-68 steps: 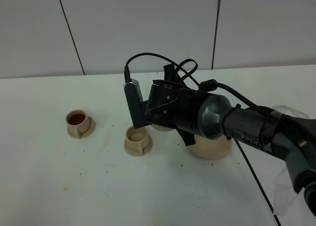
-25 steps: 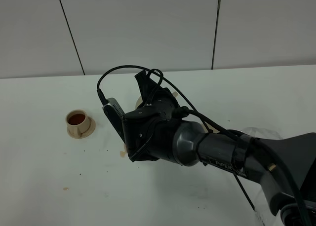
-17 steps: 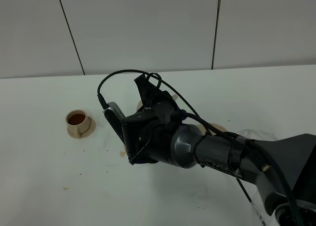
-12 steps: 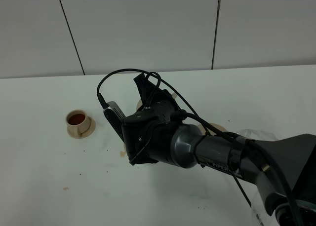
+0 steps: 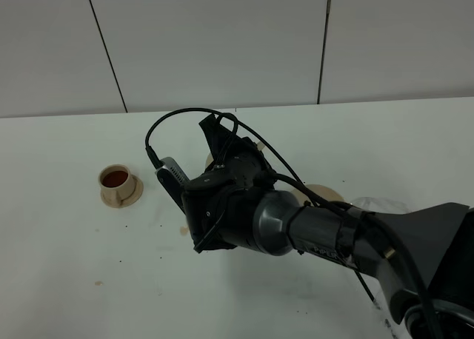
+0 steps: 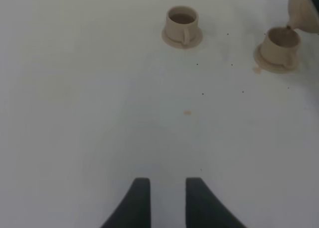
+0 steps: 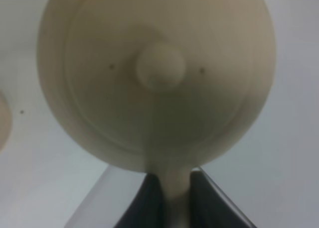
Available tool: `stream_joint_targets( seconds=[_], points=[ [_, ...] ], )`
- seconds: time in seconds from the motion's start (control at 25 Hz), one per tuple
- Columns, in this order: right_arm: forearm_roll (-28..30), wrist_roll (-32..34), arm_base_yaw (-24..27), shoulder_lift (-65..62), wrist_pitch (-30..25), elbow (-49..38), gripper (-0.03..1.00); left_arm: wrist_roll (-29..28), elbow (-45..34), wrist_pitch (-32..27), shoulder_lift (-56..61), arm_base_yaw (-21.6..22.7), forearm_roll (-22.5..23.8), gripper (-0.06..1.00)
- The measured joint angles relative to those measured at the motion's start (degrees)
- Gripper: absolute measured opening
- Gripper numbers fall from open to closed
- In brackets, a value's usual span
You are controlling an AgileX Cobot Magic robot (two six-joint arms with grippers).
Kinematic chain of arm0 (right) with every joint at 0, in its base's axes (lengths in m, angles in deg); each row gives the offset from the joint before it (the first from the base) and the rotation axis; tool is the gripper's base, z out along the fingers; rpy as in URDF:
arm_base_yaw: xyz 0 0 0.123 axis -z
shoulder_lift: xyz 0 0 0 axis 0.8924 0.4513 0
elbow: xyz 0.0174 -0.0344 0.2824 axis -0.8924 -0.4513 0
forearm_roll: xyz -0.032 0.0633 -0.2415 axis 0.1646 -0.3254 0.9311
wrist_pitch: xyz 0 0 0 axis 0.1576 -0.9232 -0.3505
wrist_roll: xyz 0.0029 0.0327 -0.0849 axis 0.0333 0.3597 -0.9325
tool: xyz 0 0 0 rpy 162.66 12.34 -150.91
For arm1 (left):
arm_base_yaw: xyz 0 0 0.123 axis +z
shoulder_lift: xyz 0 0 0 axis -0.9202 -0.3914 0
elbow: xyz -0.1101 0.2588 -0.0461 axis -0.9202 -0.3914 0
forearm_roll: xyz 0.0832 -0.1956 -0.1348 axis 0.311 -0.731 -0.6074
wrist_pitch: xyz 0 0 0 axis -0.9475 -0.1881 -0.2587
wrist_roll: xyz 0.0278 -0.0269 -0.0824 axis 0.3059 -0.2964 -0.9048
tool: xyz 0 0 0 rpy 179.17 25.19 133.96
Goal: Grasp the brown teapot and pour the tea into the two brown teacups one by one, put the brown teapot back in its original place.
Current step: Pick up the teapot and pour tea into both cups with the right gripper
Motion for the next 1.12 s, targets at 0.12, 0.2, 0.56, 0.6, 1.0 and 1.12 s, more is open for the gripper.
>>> stream_joint_targets(
  seconds=[0.12,0.2,0.56,0.6,1.0,1.12],
  points=[
    [0.01,0.0,-0.05,0.29,0.05,0.0,0.09,0.0,0.0,0.0,0.0,0.0,0.0,0.24],
    [0.77,0.0,-0.24,0.29,0.0,0.0,0.09,0.0,0.0,0.0,0.0,0.0,0.0,0.24],
    [2.04,0.0,-0.67,0.29,-0.12,0.0,0.09,0.0,0.0,0.0,0.0,0.0,0.0,0.24],
    [2.26,0.0,-0.7,0.29,-0.19,0.0,0.09,0.0,0.0,0.0,0.0,0.0,0.0,0.24],
    [4.03,-0.85,-1.1,0.29,-0.31,0.0,0.09,0.0,0.0,0.0,0.0,0.0,0.0,0.24],
    [4.1,-0.96,-1.13,0.29,-0.35,0.0,0.09,0.0,0.0,0.0,0.0,0.0,0.0,0.24]
  ],
)
